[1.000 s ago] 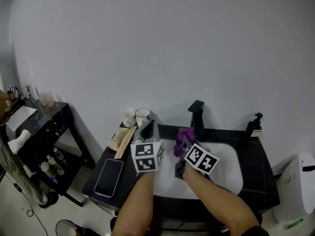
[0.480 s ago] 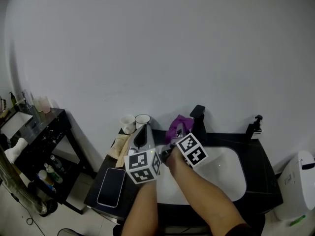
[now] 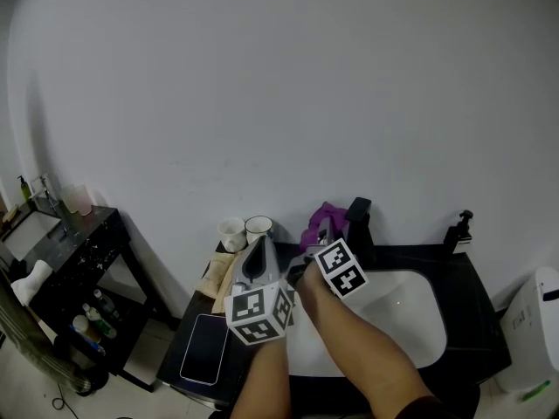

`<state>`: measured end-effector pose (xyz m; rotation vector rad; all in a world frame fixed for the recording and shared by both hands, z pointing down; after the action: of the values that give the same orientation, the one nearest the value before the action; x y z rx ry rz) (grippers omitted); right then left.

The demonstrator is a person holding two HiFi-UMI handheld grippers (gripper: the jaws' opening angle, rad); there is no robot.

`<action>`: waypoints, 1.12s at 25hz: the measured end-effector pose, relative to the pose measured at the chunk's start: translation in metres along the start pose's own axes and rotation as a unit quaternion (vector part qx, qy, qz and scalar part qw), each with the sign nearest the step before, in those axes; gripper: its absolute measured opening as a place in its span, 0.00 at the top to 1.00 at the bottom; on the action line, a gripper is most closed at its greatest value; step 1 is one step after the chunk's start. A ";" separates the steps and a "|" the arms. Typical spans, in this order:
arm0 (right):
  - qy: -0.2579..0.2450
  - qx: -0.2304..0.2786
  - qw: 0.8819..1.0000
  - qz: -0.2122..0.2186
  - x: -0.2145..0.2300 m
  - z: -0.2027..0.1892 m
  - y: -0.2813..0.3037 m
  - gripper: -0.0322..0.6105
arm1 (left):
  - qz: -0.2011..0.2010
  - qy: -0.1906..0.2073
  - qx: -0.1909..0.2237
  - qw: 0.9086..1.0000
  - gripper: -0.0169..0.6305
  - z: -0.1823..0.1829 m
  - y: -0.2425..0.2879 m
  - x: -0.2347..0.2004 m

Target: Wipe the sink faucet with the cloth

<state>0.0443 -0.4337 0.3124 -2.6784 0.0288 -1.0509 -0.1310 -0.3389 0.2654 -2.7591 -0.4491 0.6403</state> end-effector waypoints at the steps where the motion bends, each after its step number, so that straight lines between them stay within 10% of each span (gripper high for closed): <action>1: 0.001 0.006 1.000 0.001 -0.002 0.004 0.001 0.80 | 0.000 -0.001 0.001 1.000 0.95 0.000 0.000 0.000; 28: 0.124 -0.030 0.986 -0.108 0.065 -0.048 -0.028 0.80 | -0.019 0.029 -0.007 0.999 0.95 -0.003 0.002 0.015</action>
<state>0.0576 -0.4250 0.3963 -2.6310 -0.1890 -1.4660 -0.1159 -0.3362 0.2619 -2.7679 -0.4943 0.5489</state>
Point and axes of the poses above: the fingertips, and each gripper's own axes: y forward along the fingers, x to its right, z out of its top, the point moved 2 cm from there along -y, backward along the fingers, and after that the axes turned 11 degrees about -y, right-handed, at the moved point
